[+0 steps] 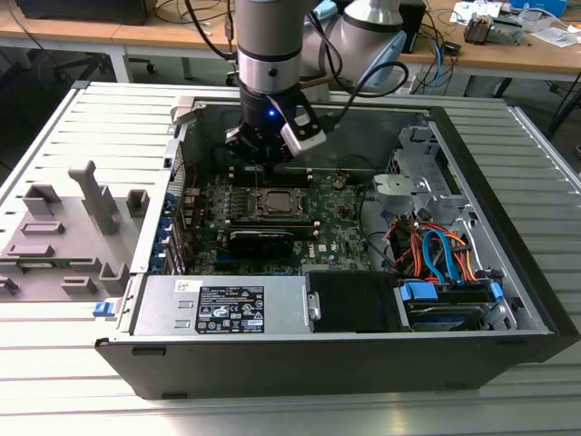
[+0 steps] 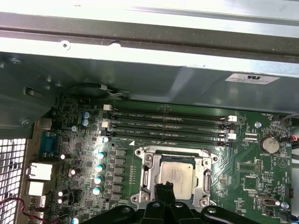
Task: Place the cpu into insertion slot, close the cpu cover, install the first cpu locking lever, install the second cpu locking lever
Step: 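Install the first cpu locking lever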
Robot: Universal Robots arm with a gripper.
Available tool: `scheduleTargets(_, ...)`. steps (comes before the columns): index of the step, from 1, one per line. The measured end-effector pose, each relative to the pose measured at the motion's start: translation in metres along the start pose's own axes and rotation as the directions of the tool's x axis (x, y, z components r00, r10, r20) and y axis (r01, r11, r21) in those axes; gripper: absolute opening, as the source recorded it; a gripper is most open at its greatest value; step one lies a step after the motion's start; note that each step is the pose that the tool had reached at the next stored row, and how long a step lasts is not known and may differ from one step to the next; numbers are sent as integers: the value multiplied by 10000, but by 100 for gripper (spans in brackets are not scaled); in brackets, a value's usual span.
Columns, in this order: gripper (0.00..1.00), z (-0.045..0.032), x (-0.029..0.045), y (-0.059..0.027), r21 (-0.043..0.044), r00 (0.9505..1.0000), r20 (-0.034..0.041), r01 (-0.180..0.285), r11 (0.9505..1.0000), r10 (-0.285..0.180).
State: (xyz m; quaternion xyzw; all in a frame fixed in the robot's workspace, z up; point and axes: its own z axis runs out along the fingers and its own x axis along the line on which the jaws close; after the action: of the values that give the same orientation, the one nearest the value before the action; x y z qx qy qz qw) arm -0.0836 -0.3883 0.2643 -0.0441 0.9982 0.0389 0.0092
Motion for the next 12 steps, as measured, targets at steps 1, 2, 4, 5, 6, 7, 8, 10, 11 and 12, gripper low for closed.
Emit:
scheduleTargets(1, 11, 0, 7, 1, 0, 10000, -1, 0, 10000, 0)
scheduleTargets(2, 11, 0, 19, 2, -1, 10000, -1, 0, 10000, 0)
scheduleTargets(4, 11, -1, 46, 4, 0, 10000, 0, 0, 10000, 0)
scheduleTargets(5, 11, -1, 62, 5, 0, 10000, -1, 0, 10000, 0)
scheduleTargets(6, 11, -1, 71, 6, -1, 10000, 0, 0, 10000, 0)
scheduleTargets(7, 11, -1, 82, 8, -1, 10000, 0, -1, 10000, 1)
scheduleTargets(8, 11, -1, 99, 9, 0, 10000, 0, 0, 10000, 0)
scheduleTargets(10, 11, -2, 116, 10, -1, 10000, 0, 0, 10000, 0)
scheduleTargets(11, 11, -2, 123, 11, -1, 10000, -1, 0, 10000, 0)
scheduleTargets(12, 11, -2, 128, 11, 0, 10000, 0, 0, 10000, 0)
